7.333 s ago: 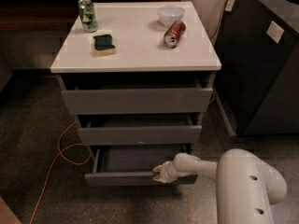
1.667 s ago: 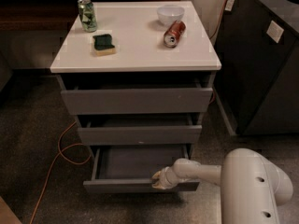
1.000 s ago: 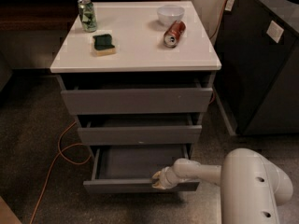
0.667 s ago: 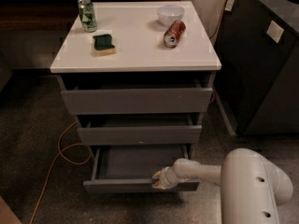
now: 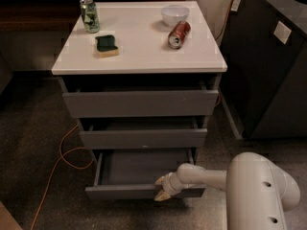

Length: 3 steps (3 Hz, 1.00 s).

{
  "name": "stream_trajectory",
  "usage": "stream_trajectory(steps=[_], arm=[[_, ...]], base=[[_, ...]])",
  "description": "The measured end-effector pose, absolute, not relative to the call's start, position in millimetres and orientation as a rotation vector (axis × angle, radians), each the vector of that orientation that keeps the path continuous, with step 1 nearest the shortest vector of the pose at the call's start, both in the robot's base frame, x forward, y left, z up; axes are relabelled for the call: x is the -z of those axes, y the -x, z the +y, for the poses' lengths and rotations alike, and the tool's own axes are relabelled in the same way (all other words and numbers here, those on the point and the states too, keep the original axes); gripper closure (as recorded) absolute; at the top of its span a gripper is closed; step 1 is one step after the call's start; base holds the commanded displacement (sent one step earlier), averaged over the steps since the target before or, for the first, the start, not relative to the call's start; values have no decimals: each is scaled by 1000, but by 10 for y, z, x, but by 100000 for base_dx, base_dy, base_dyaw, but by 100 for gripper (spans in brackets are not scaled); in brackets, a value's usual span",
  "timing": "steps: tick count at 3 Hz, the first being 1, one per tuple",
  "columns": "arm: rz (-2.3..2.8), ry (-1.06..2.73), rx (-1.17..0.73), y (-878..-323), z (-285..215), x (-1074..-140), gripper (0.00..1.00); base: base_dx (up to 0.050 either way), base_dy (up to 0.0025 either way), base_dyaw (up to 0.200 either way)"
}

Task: Place coke can into bottom drawer

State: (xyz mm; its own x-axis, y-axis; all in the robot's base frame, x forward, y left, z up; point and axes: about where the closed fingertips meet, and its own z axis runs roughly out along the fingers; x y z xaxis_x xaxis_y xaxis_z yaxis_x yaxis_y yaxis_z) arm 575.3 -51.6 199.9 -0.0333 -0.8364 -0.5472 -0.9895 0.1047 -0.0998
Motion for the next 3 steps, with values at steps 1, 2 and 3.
stream_trajectory(steps=[1,2,3], arm=[[1915,1776,-426,-5753,-516,-1999,0],[1969,1787,-409,-5692,-490,-1907,18],[2027,1798,-392,-5625,-473,-1810,43]], base=[[0,0,0],[0,0,0],[0,0,0]])
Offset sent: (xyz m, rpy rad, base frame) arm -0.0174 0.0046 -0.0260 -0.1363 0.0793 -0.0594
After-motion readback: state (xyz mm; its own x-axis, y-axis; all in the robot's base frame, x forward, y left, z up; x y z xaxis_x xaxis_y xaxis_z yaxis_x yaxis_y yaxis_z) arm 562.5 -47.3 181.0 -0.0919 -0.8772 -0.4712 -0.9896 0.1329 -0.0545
